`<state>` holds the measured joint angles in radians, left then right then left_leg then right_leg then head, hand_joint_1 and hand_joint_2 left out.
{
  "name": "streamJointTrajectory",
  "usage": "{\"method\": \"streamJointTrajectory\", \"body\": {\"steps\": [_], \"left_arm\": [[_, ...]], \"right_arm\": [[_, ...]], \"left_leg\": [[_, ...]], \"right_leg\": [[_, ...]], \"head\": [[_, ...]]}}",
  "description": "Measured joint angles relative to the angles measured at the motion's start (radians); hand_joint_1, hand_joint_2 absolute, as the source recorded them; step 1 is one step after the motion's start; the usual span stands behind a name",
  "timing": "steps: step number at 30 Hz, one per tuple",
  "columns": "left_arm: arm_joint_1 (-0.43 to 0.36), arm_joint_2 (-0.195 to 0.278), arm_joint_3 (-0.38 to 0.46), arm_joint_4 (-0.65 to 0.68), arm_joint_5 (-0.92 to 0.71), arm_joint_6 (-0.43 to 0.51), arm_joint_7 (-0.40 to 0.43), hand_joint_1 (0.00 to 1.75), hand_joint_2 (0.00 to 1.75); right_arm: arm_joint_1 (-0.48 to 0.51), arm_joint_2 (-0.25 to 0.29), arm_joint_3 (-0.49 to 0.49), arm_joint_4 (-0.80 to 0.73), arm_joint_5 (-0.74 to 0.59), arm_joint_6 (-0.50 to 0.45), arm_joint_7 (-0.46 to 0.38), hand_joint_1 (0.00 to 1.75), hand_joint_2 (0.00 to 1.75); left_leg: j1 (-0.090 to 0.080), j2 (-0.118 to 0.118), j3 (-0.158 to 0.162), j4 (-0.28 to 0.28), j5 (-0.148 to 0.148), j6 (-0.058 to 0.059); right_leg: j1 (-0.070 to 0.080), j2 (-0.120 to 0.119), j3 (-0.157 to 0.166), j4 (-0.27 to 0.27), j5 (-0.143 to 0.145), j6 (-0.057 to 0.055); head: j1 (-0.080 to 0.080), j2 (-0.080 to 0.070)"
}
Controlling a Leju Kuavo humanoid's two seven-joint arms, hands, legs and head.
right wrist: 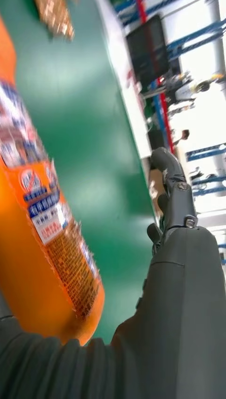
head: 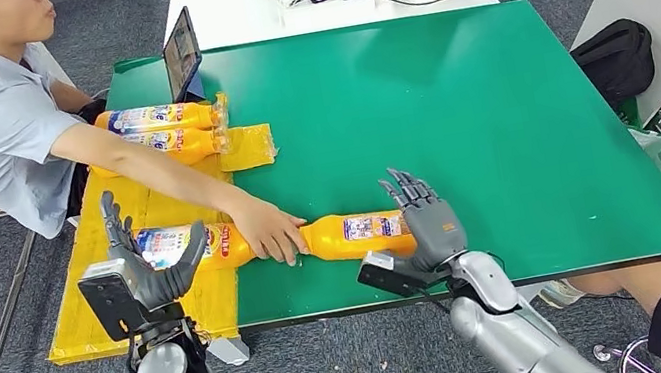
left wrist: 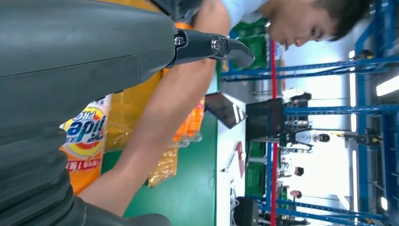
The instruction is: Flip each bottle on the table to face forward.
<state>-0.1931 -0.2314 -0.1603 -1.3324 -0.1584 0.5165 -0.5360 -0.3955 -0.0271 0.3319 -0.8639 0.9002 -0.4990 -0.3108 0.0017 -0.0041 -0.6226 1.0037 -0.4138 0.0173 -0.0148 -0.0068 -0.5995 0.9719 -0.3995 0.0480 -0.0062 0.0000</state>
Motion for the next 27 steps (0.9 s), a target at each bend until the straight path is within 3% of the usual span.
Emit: {"method": "streamJointTrajectory", "body": {"steps": [7,25,26,27], "left_arm": [[-0.001,0.004,-0.015,-0.011,0.011,-0.04,0.031,0.0,1.75],[-0.015,0.014,-0.033,-0.01,0.002,-0.056,0.029,0.0,1.75],[-0.016,0.014,-0.033,-0.01,0.002,-0.057,0.029,0.0,1.75],[-0.016,0.014,-0.034,-0.01,0.002,-0.057,0.029,0.0,1.75]], "right_arm": [[-0.077,0.005,-0.024,0.148,-0.055,0.138,0.001,0.0,1.75],[-0.199,0.025,-0.032,0.341,-0.048,0.222,0.056,0.0,1.75],[-0.204,0.026,-0.032,0.348,-0.047,0.225,0.057,0.1,1.75],[-0.208,0.026,-0.032,0.354,-0.047,0.227,0.058,0.51,1.75]], "left_leg": [[0.0,0.0,0.0,0.0,0.0,0.0],[0.0,0.001,0.002,0.0,0.0,0.0],[0.0,0.001,0.002,0.0,0.0,0.0],[0.0,0.001,0.002,0.0,0.0,0.0]], "right_leg": [[0.0,0.0,0.0,0.0,0.0,0.0],[0.0,0.001,0.001,0.0,0.0,0.0],[0.0,0.001,0.001,0.0,0.0,0.0],[0.0,0.001,0.001,0.0,0.0,0.0]], "head": [[0.0,0.0],[0.0,0.0],[0.0,0.0],[0.0,0.0]]}}
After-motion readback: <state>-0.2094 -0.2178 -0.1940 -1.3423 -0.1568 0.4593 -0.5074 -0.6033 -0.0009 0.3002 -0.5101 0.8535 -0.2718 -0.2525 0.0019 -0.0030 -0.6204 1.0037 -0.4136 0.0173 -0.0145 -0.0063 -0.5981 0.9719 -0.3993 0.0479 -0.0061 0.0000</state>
